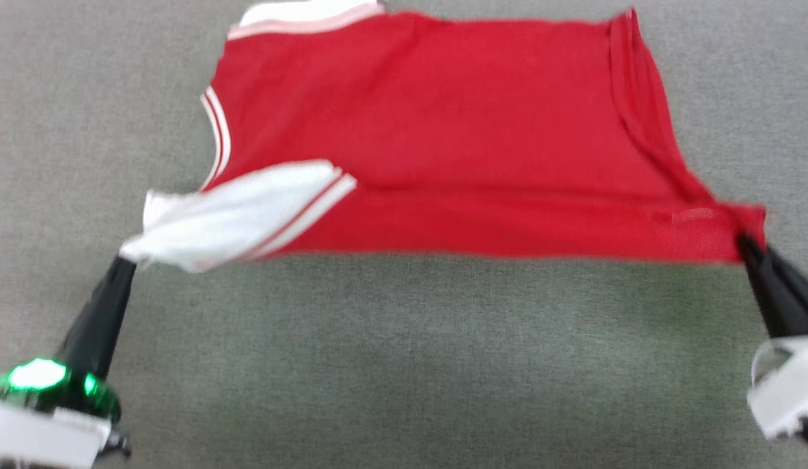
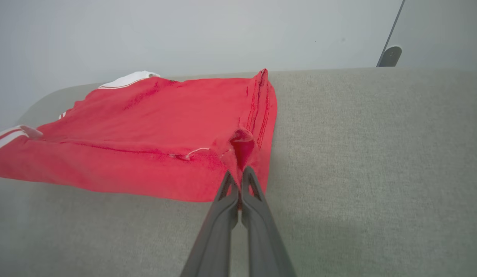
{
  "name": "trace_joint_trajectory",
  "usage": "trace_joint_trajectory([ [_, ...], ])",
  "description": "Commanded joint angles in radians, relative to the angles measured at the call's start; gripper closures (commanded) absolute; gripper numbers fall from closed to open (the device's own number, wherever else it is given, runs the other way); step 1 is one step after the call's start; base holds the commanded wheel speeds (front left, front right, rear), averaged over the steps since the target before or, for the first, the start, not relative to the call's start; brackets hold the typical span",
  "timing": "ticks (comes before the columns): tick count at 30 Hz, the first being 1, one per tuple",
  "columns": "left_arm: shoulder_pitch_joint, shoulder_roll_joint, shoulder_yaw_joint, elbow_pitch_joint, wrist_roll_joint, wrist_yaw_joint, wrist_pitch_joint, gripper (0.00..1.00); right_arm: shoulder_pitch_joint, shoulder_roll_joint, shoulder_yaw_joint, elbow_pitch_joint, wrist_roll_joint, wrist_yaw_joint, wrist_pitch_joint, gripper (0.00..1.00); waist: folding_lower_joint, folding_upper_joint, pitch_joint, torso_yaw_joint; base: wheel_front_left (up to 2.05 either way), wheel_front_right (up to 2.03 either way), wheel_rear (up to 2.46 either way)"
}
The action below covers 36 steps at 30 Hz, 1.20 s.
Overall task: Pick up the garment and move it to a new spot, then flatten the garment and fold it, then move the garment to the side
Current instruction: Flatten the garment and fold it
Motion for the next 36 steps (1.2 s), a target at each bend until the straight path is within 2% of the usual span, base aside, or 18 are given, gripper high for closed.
trace_joint_trajectory([
  [1, 0.019, 0.000, 0.010, -0.008, 0.012, 0.002, -0.003, 1.00, 0.018, 0.000, -0.004, -0.008, 0.005, -0.001, 0.005, 1.00, 0.0000, -0.0001, -0.011, -0.007, 0.00, 0.00, 0.00],
  [7, 0.210, -0.027, 0.122, -0.096, 0.043, 0.002, -0.004, 1.00, 0.162, 0.000, -0.028, -0.101, 0.062, -0.001, 0.025, 1.00, 0.0000, -0.0001, -0.025, -0.015, 0.00, 0.00, 0.00],
  [11, 0.221, -0.032, 0.136, -0.112, 0.051, 0.002, -0.004, 1.00, 0.167, 0.000, -0.036, -0.108, 0.078, -0.001, 0.020, 1.00, 0.0000, -0.0001, -0.013, -0.018, 0.00, 0.00, 0.00],
  [17, 0.072, -0.013, 0.063, -0.081, 0.039, 0.002, -0.004, 1.00, 0.029, 0.001, 0.004, -0.014, 0.066, -0.001, 0.031, 1.00, 0.0000, -0.0001, 0.019, -0.021, 0.00, 0.00, 0.00],
  [25, -0.194, -0.012, -0.062, 0.076, 0.052, 0.002, -0.003, 1.00, -0.184, 0.000, 0.025, 0.178, 0.009, -0.001, 0.009, 1.00, 0.0000, -0.0001, 0.074, -0.005, 0.00, 0.00, 0.00],
  [29, -0.276, -0.023, -0.143, 0.194, 0.096, 0.002, -0.003, 1.00, -0.192, -0.002, 0.007, 0.249, -0.051, -0.001, -0.007, 1.00, 0.0000, -0.0001, 0.098, 0.013, 0.00, 0.00, 0.00],
  [36, -0.359, -0.061, -0.230, 0.416, 0.174, 0.002, -0.003, 1.00, -0.169, 0.000, -0.015, 0.321, -0.050, -0.001, -0.068, 1.00, 0.0000, -0.0001, 0.134, 0.020, 0.00, 0.00, 0.00],
])
